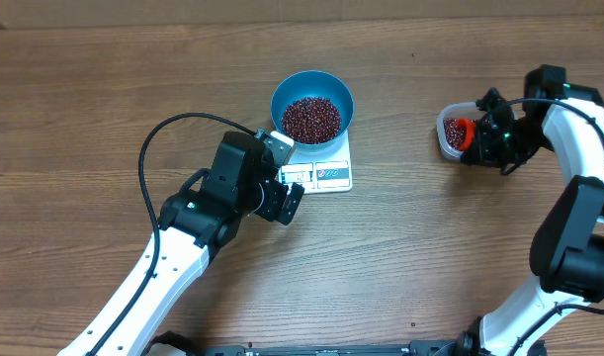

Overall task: Scoop item into bowl and weigh 150g on scale
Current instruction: 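Dip the red scoop into the beans in the tub and fill it, then lift the filled scoop and carry it over the blue bowl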

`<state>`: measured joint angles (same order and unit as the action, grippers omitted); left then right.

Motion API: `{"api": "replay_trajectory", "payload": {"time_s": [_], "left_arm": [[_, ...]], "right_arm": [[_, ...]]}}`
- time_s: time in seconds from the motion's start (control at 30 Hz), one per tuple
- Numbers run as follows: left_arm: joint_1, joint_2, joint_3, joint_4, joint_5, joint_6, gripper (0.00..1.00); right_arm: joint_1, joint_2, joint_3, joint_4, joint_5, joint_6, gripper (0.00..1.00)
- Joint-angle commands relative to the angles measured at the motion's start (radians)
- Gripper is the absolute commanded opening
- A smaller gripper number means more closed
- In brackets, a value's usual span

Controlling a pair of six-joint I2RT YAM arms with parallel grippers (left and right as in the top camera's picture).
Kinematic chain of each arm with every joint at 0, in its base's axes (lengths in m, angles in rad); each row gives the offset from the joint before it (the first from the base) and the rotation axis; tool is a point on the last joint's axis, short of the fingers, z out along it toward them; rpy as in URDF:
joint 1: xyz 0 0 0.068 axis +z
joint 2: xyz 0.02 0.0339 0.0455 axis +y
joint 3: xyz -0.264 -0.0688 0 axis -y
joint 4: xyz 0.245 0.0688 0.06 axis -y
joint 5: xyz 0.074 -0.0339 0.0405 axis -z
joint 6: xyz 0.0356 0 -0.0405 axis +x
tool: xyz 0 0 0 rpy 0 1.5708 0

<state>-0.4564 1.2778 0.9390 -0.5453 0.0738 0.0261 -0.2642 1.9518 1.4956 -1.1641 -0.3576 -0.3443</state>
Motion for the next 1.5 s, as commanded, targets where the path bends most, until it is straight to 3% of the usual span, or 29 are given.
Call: {"api": "replay_trajectory", "payload": {"time_s": [0.0, 0.5, 0.9, 1.47], "left_arm": [[0.005, 0.005, -0.003, 0.003, -0.006, 0.004, 1.00], [0.005, 0.005, -0.003, 0.003, -0.006, 0.004, 1.00], [0.005, 0.005, -0.003, 0.003, -0.006, 0.004, 1.00], [0.005, 0.005, -0.003, 0.003, -0.006, 0.004, 1.00]], "right_arm": [[-0.034, 0.006, -0.002, 0.009, -0.041, 0.077, 0.04], [-0.141, 0.006, -0.001, 0.023, -0.287, 0.074, 0.04], [-0.248, 0.006, 0.010, -0.098, -0.457, -0.104, 0.04], [-0.173, -0.007, 0.118, -0.222, -0.613, -0.163, 0.04]]}}
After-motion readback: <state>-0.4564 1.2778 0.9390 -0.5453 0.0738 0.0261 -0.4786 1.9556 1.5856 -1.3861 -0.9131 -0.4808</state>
